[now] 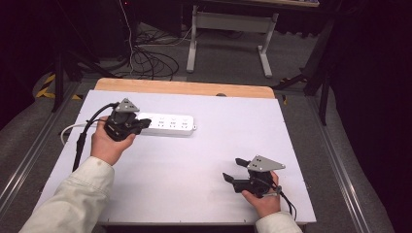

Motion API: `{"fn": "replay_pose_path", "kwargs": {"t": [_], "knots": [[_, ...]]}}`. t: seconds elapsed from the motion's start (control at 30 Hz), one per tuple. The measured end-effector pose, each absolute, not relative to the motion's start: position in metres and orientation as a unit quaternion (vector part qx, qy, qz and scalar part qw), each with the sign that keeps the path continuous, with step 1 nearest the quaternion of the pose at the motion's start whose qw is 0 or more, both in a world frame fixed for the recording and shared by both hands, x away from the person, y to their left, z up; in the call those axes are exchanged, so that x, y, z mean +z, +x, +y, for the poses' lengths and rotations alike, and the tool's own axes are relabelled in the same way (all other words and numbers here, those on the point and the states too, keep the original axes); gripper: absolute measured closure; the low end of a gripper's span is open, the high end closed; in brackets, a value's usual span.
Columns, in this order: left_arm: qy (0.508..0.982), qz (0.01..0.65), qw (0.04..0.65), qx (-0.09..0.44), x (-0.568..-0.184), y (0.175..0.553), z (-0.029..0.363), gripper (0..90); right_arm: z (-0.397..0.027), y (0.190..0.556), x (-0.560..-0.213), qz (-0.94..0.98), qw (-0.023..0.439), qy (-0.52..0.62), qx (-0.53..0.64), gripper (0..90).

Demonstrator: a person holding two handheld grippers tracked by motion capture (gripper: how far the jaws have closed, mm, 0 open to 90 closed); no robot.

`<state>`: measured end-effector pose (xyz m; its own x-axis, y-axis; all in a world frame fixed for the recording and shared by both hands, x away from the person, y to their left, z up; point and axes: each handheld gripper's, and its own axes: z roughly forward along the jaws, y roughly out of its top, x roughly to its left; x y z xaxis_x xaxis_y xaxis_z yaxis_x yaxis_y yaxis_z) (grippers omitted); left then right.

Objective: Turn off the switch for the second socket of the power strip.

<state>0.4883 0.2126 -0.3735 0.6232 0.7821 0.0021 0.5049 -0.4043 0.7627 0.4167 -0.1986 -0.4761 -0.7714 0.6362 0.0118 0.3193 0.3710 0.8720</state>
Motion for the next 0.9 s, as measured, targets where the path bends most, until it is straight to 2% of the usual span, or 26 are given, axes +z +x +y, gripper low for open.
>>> {"fn": "replay_pose_path", "kwargs": {"t": [0.4, 0.9], "knots": [[0.811, 0.408, 0.376, 0.187, -0.381, 0.518, 0.199, 89.8, -0.2, 0.416, -0.475, 0.808, 0.165, 0.294, 0.483, 27.9], [0.797, 0.426, 0.388, 0.182, -0.411, 0.549, 0.195, 89.6, -0.2, 0.416, -0.475, 0.807, 0.165, 0.291, 0.486, 28.3]]}}
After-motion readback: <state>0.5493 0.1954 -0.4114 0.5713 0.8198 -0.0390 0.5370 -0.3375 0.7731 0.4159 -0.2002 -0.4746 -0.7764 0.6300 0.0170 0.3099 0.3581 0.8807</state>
